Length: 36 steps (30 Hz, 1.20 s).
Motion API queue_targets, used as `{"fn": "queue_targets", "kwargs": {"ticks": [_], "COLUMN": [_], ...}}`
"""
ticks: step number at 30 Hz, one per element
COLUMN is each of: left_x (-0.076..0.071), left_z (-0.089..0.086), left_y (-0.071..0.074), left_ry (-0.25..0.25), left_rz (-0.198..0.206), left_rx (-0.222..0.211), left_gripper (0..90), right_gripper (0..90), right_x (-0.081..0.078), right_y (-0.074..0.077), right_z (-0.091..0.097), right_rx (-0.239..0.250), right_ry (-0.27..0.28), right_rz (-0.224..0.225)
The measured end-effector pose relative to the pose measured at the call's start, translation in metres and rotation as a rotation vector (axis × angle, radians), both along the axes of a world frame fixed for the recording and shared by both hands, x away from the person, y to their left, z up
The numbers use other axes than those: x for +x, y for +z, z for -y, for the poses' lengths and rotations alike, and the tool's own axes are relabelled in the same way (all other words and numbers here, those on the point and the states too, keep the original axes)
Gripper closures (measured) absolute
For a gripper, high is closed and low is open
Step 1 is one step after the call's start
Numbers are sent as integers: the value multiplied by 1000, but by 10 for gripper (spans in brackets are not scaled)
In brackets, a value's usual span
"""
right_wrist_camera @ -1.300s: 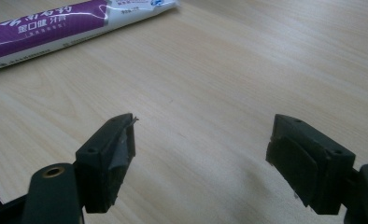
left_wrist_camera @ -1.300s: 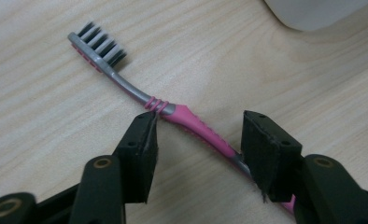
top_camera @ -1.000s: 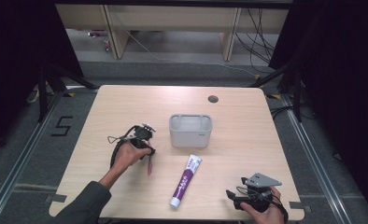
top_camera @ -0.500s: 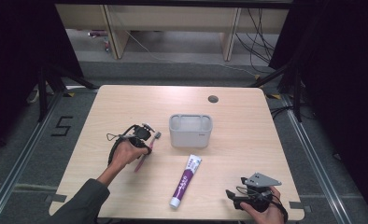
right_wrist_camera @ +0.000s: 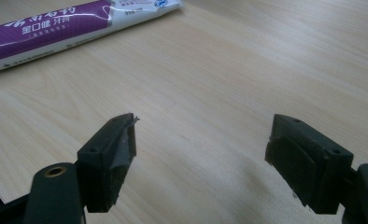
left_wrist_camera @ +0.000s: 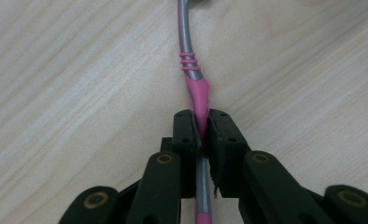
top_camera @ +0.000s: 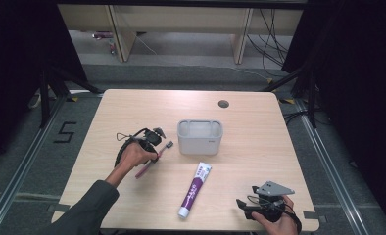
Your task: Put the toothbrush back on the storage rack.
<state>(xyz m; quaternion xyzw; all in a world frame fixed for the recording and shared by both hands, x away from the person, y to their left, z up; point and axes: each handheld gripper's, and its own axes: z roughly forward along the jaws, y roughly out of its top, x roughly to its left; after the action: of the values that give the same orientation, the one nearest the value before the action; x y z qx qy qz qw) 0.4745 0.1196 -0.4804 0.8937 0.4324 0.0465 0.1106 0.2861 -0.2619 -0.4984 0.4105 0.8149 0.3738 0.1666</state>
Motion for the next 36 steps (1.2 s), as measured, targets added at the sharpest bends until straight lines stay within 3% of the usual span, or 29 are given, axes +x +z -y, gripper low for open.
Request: {"fn": "queue_targets", "kwargs": {"ticks": [3,4,11,14,15,21,26,35,36], "left_x": [3,3,6,7,7,8,9,12,11], "left_z": [1,1,3,3,3,3,4,3,3], "left_y": [0,0,0,0,0,1,1,4,6], "left_ry": [1,0,14,-11,-14,-36,-40,-47,-35], "left_rz": [-8,-12,-55,-60,-62,-66,-80,-87,-84], "left_rx": [11,12,17,47,51,70,85,87,72], "left_gripper": [809,809,810,811,812,812,818,825,825], "right_gripper": [241,241,242,242,242,242,242,242,242], "right_x": [-2,0,0,0,-2,-2,-2,-2,-2], "right_y": [0,0,0,0,0,0,1,1,1], "right_z": [-1,0,0,0,-1,-1,0,0,0], "right_rx": [15,6,6,6,14,12,6,6,6], "right_ry": [-19,0,2,3,-20,-14,-15,-14,-14], "right_rz": [-25,-7,-6,-6,-23,-34,-12,-14,-14]}}
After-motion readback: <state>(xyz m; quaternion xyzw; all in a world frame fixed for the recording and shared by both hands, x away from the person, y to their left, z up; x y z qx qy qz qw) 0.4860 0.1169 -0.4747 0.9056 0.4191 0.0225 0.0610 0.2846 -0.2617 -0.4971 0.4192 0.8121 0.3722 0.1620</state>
